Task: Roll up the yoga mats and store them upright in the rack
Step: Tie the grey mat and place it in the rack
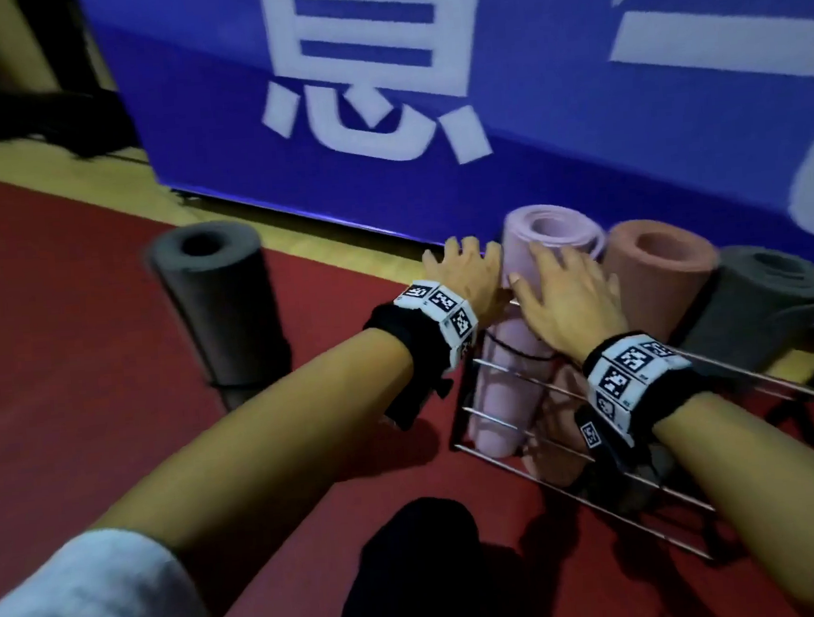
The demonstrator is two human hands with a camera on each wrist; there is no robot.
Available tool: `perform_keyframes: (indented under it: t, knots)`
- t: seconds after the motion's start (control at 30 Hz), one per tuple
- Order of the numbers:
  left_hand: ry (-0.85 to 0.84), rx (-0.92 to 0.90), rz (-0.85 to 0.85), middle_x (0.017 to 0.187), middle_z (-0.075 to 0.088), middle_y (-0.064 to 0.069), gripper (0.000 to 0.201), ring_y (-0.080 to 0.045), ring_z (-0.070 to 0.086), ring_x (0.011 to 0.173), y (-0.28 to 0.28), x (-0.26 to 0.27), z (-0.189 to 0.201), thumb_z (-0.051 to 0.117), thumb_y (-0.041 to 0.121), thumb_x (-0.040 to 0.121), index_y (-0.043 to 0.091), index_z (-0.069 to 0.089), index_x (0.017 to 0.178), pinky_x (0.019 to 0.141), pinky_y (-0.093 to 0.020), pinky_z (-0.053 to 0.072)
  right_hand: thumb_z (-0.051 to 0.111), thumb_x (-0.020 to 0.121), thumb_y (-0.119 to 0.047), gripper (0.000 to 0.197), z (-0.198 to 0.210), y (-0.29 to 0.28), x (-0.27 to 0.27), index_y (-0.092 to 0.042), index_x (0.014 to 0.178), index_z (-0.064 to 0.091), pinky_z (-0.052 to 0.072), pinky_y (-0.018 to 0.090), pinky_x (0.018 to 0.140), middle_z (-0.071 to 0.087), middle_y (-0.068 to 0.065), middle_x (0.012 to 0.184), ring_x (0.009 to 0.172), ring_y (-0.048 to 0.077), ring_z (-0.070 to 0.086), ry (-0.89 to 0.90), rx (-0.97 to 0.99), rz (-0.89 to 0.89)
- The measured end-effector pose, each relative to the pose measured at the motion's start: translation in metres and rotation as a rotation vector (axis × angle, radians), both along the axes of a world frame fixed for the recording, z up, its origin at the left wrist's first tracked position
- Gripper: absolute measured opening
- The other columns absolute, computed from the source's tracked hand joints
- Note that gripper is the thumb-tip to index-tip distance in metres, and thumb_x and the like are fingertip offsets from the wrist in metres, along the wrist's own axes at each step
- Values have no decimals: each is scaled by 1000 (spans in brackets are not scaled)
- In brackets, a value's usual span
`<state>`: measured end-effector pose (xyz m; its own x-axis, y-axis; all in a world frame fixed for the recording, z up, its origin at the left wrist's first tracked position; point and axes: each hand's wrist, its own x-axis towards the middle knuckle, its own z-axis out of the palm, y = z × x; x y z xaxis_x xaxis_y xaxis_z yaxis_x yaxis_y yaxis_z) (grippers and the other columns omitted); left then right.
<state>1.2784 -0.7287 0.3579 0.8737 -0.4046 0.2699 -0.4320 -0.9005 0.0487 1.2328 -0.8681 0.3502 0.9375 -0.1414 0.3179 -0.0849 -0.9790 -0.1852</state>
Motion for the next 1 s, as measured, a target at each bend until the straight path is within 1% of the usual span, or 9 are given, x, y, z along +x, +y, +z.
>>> perform_keyframes:
  t: [0.17, 0.33, 0.47, 0.57, 0.63, 0.73, 0.8, 0.9, 1.0]
  knots:
    - [12, 27, 228, 137, 45, -11, 59, -32, 41, 131, 129, 9, 11, 52, 55, 94, 15, 40, 135, 102, -53, 36, 36, 100, -58, 60, 7, 115, 32, -28, 152, 32, 33, 61, 109, 46, 13, 143, 133, 38, 43, 43, 13, 195]
    - [-41, 38, 437, 137, 45, -14, 62, -35, 39, 132, 234, 8, 11, 58, 53, 90, 12, 41, 133, 108, -61, 31, 39, 100, -57, 60, 6, 208, 55, -30, 153, 27, 38, 58, 106, 44, 16, 145, 132, 42, 44, 156, 56, 378]
    - [61, 4, 604, 147, 32, -22, 74, -41, 26, 141, 290, 4, 3, 67, 56, 83, 14, 37, 137, 108, -61, 29, 46, 98, -54, 67, -1, 261, 68, -34, 156, 18, 41, 53, 105, 41, 17, 145, 132, 42, 44, 205, 85, 510]
    - [171, -87, 646, 154, 15, -27, 75, -46, 15, 145, 311, 2, -5, 70, 48, 84, 25, 29, 143, 107, -65, 29, 49, 96, -53, 71, -9, 285, 72, -37, 156, 13, 40, 55, 107, 38, 15, 148, 135, 41, 43, 223, 108, 556]
    - [198, -184, 611, 148, 21, -28, 75, -49, 25, 138, 320, 3, -9, 71, 42, 85, 27, 27, 143, 101, -62, 36, 50, 96, -51, 72, -15, 295, 74, -40, 155, 11, 39, 57, 108, 34, 14, 150, 135, 42, 41, 249, 113, 556]
    - [279, -340, 497, 131, 32, -25, 81, -57, 47, 116, 325, 7, -11, 73, 36, 85, 26, 21, 146, 92, -57, 45, 53, 97, -47, 71, -20, 300, 73, -38, 154, 11, 39, 56, 108, 35, 15, 149, 134, 44, 43, 247, 144, 556]
    - [337, -404, 461, 128, 33, -24, 86, -59, 53, 107, 322, 8, -10, 73, 32, 85, 26, 16, 149, 90, -55, 46, 55, 97, -43, 70, -21, 302, 74, -36, 152, 14, 41, 55, 107, 37, 16, 146, 131, 44, 46, 239, 170, 556]
    - [307, -401, 456, 126, 31, -21, 75, -56, 57, 99, 311, 9, -13, 73, 32, 85, 29, 27, 145, 86, -51, 48, 57, 96, -37, 71, -22, 303, 75, -33, 152, 14, 42, 55, 106, 39, 18, 143, 128, 45, 48, 234, 188, 546]
    - [244, -450, 471, 123, 29, -20, 59, -54, 55, 94, 301, 10, -20, 69, 24, 85, 23, 35, 133, 78, -49, 47, 59, 95, -32, 73, -23, 301, 71, -31, 152, 14, 43, 54, 105, 39, 19, 142, 126, 45, 50, 236, 188, 544]
